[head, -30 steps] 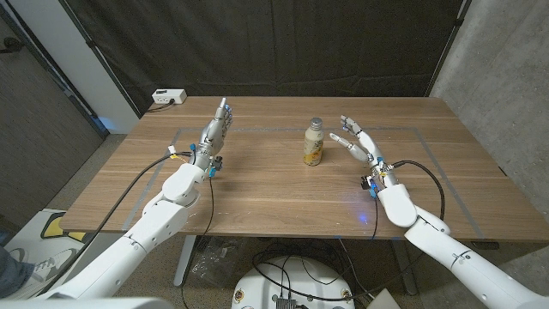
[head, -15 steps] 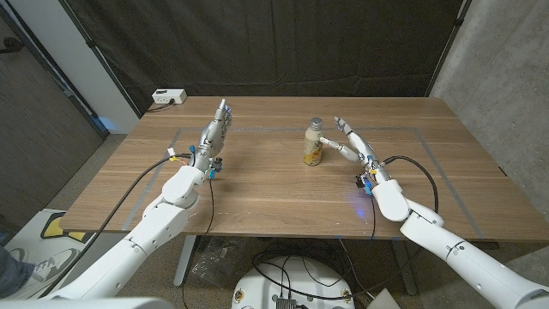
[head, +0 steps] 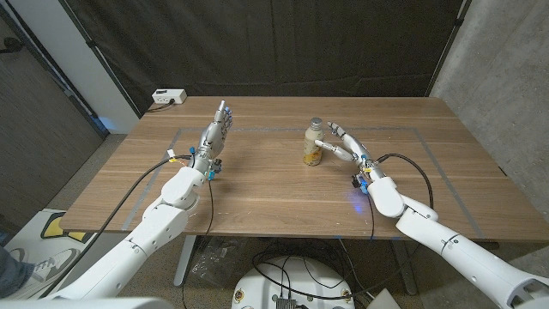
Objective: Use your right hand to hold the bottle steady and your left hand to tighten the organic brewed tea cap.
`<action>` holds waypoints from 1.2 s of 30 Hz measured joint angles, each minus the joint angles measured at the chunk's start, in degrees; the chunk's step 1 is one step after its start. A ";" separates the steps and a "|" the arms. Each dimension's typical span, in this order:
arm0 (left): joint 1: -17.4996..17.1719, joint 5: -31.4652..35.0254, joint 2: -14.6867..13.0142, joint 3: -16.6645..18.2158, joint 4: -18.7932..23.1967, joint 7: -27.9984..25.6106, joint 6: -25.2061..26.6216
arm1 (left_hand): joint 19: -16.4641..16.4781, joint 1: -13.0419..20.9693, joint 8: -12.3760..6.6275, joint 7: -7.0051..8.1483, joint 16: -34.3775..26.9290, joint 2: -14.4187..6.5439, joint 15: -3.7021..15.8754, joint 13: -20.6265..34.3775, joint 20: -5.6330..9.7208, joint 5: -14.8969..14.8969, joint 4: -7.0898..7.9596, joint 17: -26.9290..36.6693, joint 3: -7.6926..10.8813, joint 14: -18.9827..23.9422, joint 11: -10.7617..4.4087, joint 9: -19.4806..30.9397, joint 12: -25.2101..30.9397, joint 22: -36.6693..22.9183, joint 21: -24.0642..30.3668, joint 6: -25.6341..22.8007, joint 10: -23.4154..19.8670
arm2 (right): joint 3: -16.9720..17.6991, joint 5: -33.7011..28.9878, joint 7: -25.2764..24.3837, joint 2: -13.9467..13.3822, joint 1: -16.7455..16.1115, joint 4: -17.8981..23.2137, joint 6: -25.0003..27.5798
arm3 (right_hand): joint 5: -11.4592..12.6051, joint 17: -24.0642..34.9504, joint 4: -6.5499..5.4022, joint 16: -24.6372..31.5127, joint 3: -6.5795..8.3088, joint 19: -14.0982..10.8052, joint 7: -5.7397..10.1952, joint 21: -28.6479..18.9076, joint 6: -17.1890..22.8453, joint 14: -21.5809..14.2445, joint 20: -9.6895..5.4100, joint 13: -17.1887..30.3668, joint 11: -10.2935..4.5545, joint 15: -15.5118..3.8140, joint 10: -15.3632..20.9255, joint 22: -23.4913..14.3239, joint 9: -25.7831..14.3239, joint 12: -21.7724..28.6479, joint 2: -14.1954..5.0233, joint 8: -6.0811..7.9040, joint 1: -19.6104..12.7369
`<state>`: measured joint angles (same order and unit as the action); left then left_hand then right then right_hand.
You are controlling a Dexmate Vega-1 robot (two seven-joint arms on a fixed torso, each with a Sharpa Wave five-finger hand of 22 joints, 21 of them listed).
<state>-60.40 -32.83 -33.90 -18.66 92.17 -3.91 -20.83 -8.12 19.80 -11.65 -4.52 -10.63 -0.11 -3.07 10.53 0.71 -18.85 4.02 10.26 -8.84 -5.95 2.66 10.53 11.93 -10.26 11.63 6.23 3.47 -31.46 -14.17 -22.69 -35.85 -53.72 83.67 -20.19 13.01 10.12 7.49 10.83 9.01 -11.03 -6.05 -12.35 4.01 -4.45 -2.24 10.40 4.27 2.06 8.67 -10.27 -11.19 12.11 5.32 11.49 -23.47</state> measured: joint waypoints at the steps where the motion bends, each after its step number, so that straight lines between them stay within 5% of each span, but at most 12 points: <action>1: 0.43 -0.17 0.20 -0.01 0.00 0.29 -0.11 | 0.00 0.00 0.00 0.00 0.00 0.00 0.00 0.00 0.00 0.00 0.01 0.00 -0.01 0.00 0.00 0.00 0.00 0.00 0.00 0.00 0.00 | -0.23 0.00 0.00 0.06 0.25 -0.21 0.00 | 0.00 0.00 0.00 0.00 0.00 0.00 0.00 -0.01 0.00 0.00 0.00 0.00 0.00 0.00 0.00 0.00 0.00 0.00 -0.01 0.00 -0.01; 19: 1.48 -2.12 0.53 -0.36 -2.92 3.61 -1.18 | -0.53 -0.61 0.00 0.22 0.00 0.01 0.00 0.00 -0.53 0.00 0.57 0.29 -0.57 0.00 0.00 0.00 0.00 0.00 0.00 -0.83 0.00 | -3.68 -1.88 -1.17 1.78 3.81 -4.69 -2.22 | 0.00 0.01 0.25 -0.24 0.25 -0.10 -0.53 0.38 -1.35 0.80 -0.10 0.00 0.63 0.80 -1.45 0.14 -0.01 -0.46 -0.22 0.00 -1.73; 36: 1.52 -2.50 -0.66 -0.40 -2.10 4.32 -0.24 | -0.83 -1.70 0.00 0.42 0.00 -0.09 0.00 0.00 -0.83 0.00 0.56 0.28 -1.04 0.00 -0.64 0.00 0.00 0.00 0.00 -1.02 -0.21 | -5.22 -0.21 0.08 2.98 5.97 -8.20 -2.68 | 0.57 0.16 0.49 0.93 0.49 -4.96 0.64 -0.46 -0.18 -5.94 -0.04 0.03 -1.22 -1.02 1.68 0.14 -0.15 0.44 -0.18 0.04 -4.04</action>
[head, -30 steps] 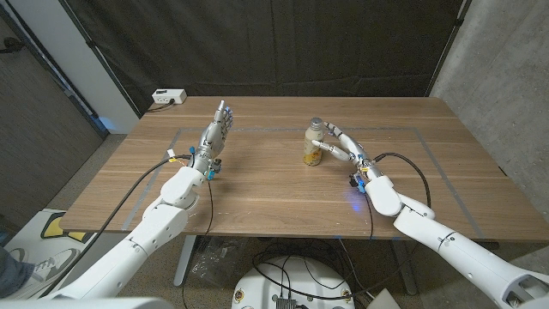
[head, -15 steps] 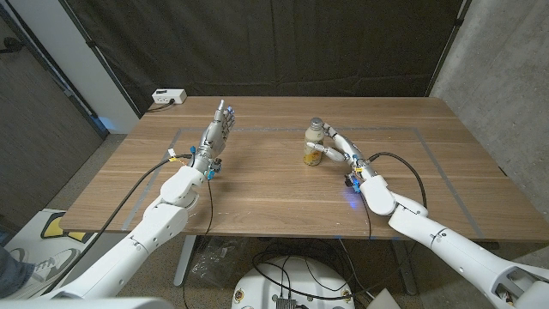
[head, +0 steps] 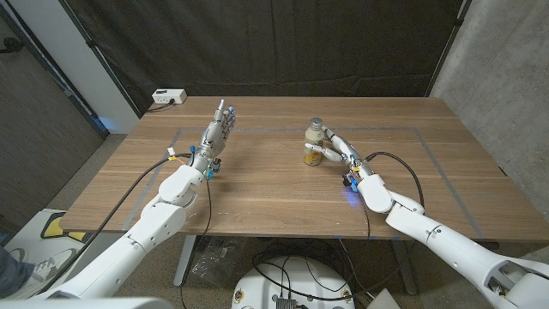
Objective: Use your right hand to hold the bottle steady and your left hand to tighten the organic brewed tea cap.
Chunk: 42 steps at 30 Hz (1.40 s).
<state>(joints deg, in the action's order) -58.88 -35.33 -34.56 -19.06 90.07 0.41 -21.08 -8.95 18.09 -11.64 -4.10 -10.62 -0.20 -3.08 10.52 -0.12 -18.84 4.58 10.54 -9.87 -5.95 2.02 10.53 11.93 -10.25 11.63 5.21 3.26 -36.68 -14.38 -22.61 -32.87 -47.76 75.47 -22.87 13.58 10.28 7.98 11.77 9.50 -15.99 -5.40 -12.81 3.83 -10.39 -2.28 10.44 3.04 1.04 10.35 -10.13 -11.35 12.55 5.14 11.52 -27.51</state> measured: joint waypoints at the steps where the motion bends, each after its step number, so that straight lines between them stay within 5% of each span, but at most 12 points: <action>1: 0.00 0.00 -0.09 0.00 0.11 0.00 0.00 | 0.00 0.00 0.00 0.00 0.00 0.00 0.00 0.00 0.00 0.00 0.00 0.00 0.00 0.00 0.00 0.00 0.00 0.00 0.00 0.00 0.00 | 0.00 0.00 -0.23 0.00 0.00 0.00 -0.10 | 0.00 0.00 0.01 0.12 -0.02 -0.26 0.07 0.00 0.08 -0.14 -0.03 0.06 -0.02 -0.14 0.41 0.00 0.00 0.08 0.11 0.34 -0.11; 17: -0.01 -0.14 -0.54 0.24 0.48 -0.07 1.00 | 0.01 0.09 0.00 0.30 0.00 -0.07 0.00 0.00 0.01 0.00 0.24 -0.01 -0.23 0.00 0.02 0.00 0.00 0.00 0.00 -0.30 0.01 | -1.24 -0.73 -2.94 1.37 1.11 -3.06 -1.35 | 0.40 -0.01 0.41 0.17 0.07 -4.30 1.71 -0.81 4.65 -5.48 -0.13 0.11 -1.55 -2.14 6.30 -0.15 0.01 2.00 -0.28 1.55 -2.46; 30: -0.16 -0.31 -0.58 0.50 0.49 -0.37 1.16 | 0.01 0.08 0.00 0.30 0.00 -0.07 0.00 0.00 0.01 0.00 0.24 -0.01 -0.23 0.00 0.02 0.00 0.00 0.00 0.00 -0.30 0.02 | -1.93 -2.42 -5.83 2.18 1.55 -4.07 -1.23 | 0.41 -0.01 1.18 1.06 2.14 -14.41 4.94 -3.33 15.04 -16.96 -0.49 -0.05 -4.26 -3.65 17.46 -0.43 0.16 4.22 -2.40 3.68 -9.57; 42: -0.29 -0.34 -0.79 0.70 0.72 -0.66 1.31 | -0.20 0.23 0.00 0.30 0.00 -0.23 0.00 -0.01 -0.20 0.00 0.48 -0.02 -0.47 0.00 0.03 0.00 0.00 0.00 0.00 -0.30 0.02 | -2.01 -1.55 -7.82 3.21 1.71 -5.01 -2.27 | -0.86 0.27 0.07 2.58 3.25 -23.05 6.58 -6.52 24.48 -28.34 -1.29 -0.05 -5.14 -4.54 27.77 -0.95 0.01 6.00 -3.52 5.43 -11.59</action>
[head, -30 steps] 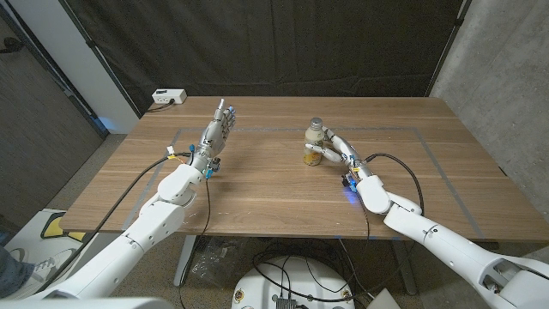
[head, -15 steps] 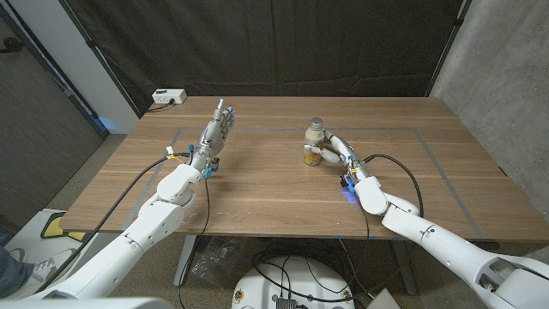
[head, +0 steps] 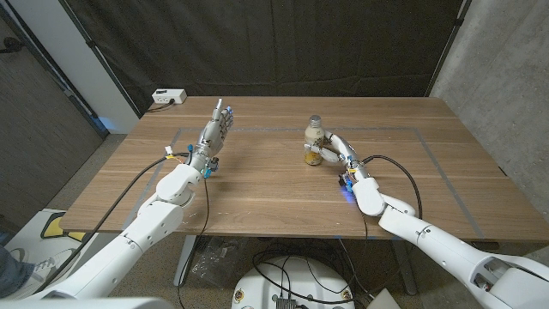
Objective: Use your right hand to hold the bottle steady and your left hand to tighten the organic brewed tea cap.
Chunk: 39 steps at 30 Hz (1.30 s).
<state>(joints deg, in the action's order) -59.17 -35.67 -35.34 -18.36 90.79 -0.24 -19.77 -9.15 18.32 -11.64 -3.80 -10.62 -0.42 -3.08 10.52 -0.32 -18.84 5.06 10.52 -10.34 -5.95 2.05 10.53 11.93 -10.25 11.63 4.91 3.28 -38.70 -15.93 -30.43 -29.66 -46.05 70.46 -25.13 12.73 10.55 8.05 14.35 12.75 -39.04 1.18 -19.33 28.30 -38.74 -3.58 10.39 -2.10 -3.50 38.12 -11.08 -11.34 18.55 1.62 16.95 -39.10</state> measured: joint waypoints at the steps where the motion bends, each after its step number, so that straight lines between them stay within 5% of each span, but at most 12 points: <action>1: -0.03 0.00 -0.03 0.02 0.05 0.00 0.00 | 0.00 0.00 0.00 0.00 0.00 0.00 0.00 0.00 0.00 0.00 0.00 0.00 0.00 0.00 0.00 0.00 0.00 0.00 0.00 0.00 0.00 | 0.00 0.01 0.00 0.00 0.00 0.00 -0.01 | -0.28 0.00 -0.01 0.08 0.01 -1.01 0.05 -0.36 1.23 -1.27 -0.04 0.00 0.01 -0.13 1.53 -0.01 0.00 0.28 -0.07 0.25 -0.06; 5: -0.11 0.00 -0.11 0.12 0.14 -0.21 0.09 | 0.00 0.02 0.00 -0.22 0.00 -0.02 0.00 0.00 0.00 0.00 0.00 0.00 0.00 0.00 0.00 0.00 0.00 0.00 0.00 -0.22 0.00 | 0.67 1.25 0.00 0.22 -0.53 0.44 -0.59 | -0.87 0.00 -0.26 0.29 0.25 -3.45 -0.98 -1.26 3.68 -4.85 -0.62 0.00 -0.46 -0.96 5.71 -0.01 0.00 0.97 -0.48 1.23 -0.45; 13: -0.12 0.06 -0.27 0.20 0.32 -0.31 0.35 | 0.00 0.23 0.00 0.10 0.00 -0.23 0.00 0.00 0.00 0.00 0.00 0.00 0.00 0.00 0.00 0.00 0.00 0.00 0.00 -0.53 0.00 | 1.79 2.65 -0.11 0.31 -1.52 1.88 -1.46 | -1.08 -0.01 0.01 0.50 0.50 -4.54 -1.64 -1.68 4.35 -6.65 -0.94 -0.03 -0.77 -1.60 7.66 -0.01 0.01 0.93 -1.22 1.36 -1.04; 26: -0.40 1.65 -2.09 0.51 3.08 -1.80 2.31 | 3.46 4.72 -0.88 0.09 -0.89 -4.72 0.20 0.00 -1.13 0.69 -1.53 -0.14 1.87 4.18 -0.25 0.00 0.78 0.00 1.06 -4.46 -4.16 | 3.31 2.41 0.00 -0.49 -3.50 6.38 -0.53 | -1.51 -0.01 0.38 0.02 1.21 -4.54 -2.60 -1.68 5.30 -7.15 -0.94 -0.07 0.01 -1.69 9.25 -0.27 0.01 1.17 -1.29 1.35 -1.12; 28: -0.40 2.07 -2.39 0.52 3.58 -1.92 2.47 | 5.72 6.05 -0.88 0.10 -1.54 -5.96 -0.24 0.00 -1.80 1.42 -2.25 -0.14 2.59 7.37 -0.07 0.00 0.90 0.00 1.82 -4.83 -5.09 | 3.44 1.88 -0.09 -0.65 -3.78 7.06 -0.17 | -1.51 -0.02 0.38 0.03 1.39 -4.53 -2.80 -1.68 5.51 -7.15 -0.93 -0.07 -0.29 -1.69 9.55 -0.27 0.01 1.16 -1.29 1.35 -1.12; 33: -0.26 3.24 -3.39 0.51 4.96 -1.95 2.85 | 17.24 9.83 -0.21 0.41 -4.66 -7.27 -0.93 0.30 -5.02 4.54 -3.33 0.53 3.66 22.15 -0.35 0.00 0.97 -0.77 5.87 -5.13 -8.67 | 3.61 0.93 -0.42 -0.81 -4.19 8.07 0.58 | -1.72 -0.09 0.32 -0.60 1.75 -4.53 -3.07 -1.68 6.19 -7.15 -0.93 -0.07 -0.29 -1.68 10.55 -0.27 0.02 1.14 -1.29 1.53 -1.13; 39: -0.05 5.35 -4.14 0.22 6.07 -2.12 3.09 | 25.49 12.53 0.01 1.46 -7.50 -8.15 0.90 0.71 -5.92 6.54 -4.38 1.65 4.71 33.40 -1.39 0.00 2.09 -1.51 9.46 -6.18 -14.01 | 3.64 0.23 -0.85 -0.76 -4.30 8.34 0.89 | -1.72 -0.16 0.56 -0.82 1.99 -4.53 -3.22 -1.68 6.34 -7.15 -0.93 -0.07 -0.19 -1.68 10.89 -0.26 0.02 1.13 -1.28 1.79 -1.13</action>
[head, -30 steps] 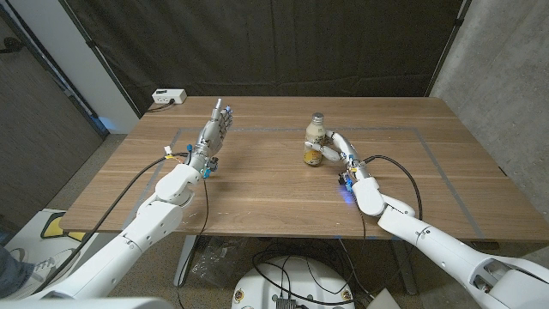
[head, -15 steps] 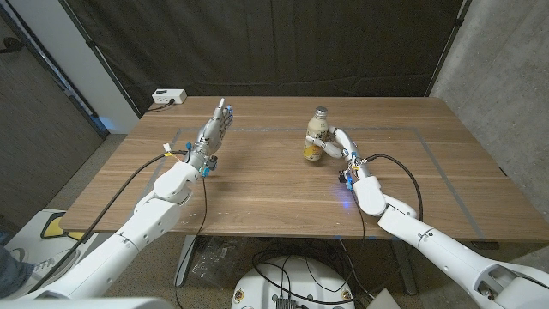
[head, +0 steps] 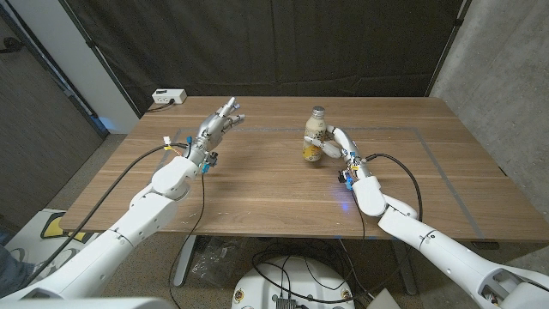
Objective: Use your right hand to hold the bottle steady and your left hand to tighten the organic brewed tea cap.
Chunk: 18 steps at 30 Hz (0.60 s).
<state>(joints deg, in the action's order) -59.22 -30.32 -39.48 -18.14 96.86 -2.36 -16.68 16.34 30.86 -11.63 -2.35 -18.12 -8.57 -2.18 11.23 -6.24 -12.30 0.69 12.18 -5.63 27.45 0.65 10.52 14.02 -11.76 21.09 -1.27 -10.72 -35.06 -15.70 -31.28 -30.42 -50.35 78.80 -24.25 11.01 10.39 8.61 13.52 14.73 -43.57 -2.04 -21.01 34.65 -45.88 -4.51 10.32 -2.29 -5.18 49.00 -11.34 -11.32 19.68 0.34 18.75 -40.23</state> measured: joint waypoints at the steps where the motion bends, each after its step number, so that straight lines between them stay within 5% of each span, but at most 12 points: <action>1: 0.04 0.46 -0.04 -0.06 0.12 -0.12 -0.10 | 1.28 0.96 0.00 0.07 -0.63 0.19 0.45 0.10 0.17 0.21 -0.31 0.18 0.31 1.88 -0.25 0.00 0.33 -0.10 0.65 -0.51 -1.22 | 0.00 -0.15 -0.07 0.06 0.00 0.00 0.01 | 0.00 0.00 0.00 -0.21 0.00 0.00 -0.10 0.00 0.10 0.00 0.00 0.00 -0.01 0.00 0.01 0.00 0.00 0.00 0.00 0.00 0.00; 6: 0.27 2.08 0.06 -0.44 0.27 -0.57 -1.31 | 8.19 3.54 -0.83 0.73 -5.02 -0.21 2.92 0.42 1.64 1.09 -1.57 1.26 2.06 12.87 -2.00 0.00 1.68 -0.64 4.27 -4.17 -10.28 | -0.02 -0.52 -0.38 0.25 0.11 -0.17 0.01 | 0.00 0.00 0.24 -0.22 0.23 0.00 0.10 0.00 0.50 0.00 0.00 -0.01 -0.30 0.00 0.30 0.00 0.00 -0.04 0.30 0.00 -0.30; 8: 0.49 2.74 0.34 -0.73 0.14 -0.60 -2.06 | 8.64 3.52 -0.90 1.02 -4.64 -0.20 2.42 0.65 1.53 1.29 -1.20 1.52 2.35 11.73 -2.21 0.08 1.68 -0.89 4.81 -5.56 -11.96 | -0.07 -0.73 -0.55 0.35 0.25 -0.34 0.00 | 0.00 0.01 0.24 -0.21 0.23 0.00 0.13 0.00 0.52 0.00 0.00 -0.01 -0.30 0.00 0.30 0.00 0.00 -0.04 0.30 0.00 -0.30; 10: 0.67 3.49 0.52 -1.07 -0.09 -0.34 -2.96 | 5.87 2.92 -0.90 1.47 -1.63 0.36 1.34 0.65 0.11 1.33 0.12 1.51 1.62 5.37 -1.94 0.29 0.76 -0.91 4.24 -6.38 -11.87 | -0.19 -0.84 -0.70 0.50 0.45 -0.62 -0.09 | 0.00 0.01 0.24 -0.21 0.23 0.00 0.17 0.00 0.56 0.00 0.00 -0.01 -0.37 0.00 0.37 0.00 0.00 -0.05 0.31 0.00 -0.31; 14: 1.03 4.72 0.60 -1.70 -0.14 -0.12 -3.62 | -5.47 -1.91 0.00 1.92 5.73 1.56 -0.41 0.75 -2.96 1.33 2.80 0.53 -0.57 -10.13 -0.42 0.24 -2.21 -0.39 0.06 -6.83 -5.76 | -0.30 -1.07 -0.90 0.68 0.74 -0.90 -0.35 | 0.00 0.01 0.23 -0.22 0.24 0.00 0.31 0.00 0.70 0.00 0.00 -0.03 -0.61 0.00 0.63 0.01 0.00 -0.05 0.46 0.00 -0.46; 18: 1.48 6.22 0.35 -2.48 0.38 0.42 -3.62 | -14.82 -5.04 0.43 2.15 8.17 2.89 -1.03 0.48 -2.93 0.83 4.73 -0.41 -2.51 -22.02 0.20 0.13 -3.43 0.26 -4.17 -6.60 1.62 | -0.38 -1.17 -1.03 0.82 0.95 -1.14 -0.70 | 0.00 0.01 0.22 -0.69 0.24 0.01 0.40 0.00 0.79 0.00 0.00 -0.03 -0.32 0.00 0.93 0.01 0.00 -0.06 0.61 -0.01 -0.61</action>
<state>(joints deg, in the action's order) -57.74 -24.10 -39.13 -20.63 97.24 -1.94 -20.30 1.52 25.82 -11.19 -0.20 -9.95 -5.68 -3.21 11.71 -9.17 -11.47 5.42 11.77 -8.14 5.43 0.86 10.65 10.58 -11.51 16.92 -7.88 -9.10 -35.44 -16.87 -32.30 -29.60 -49.40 77.65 -24.94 11.01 10.40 8.83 12.83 14.97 -43.56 -1.64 -21.01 35.44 -45.88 -4.51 10.29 -2.62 -5.18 49.93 -11.33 -11.32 19.63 0.95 18.74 -40.84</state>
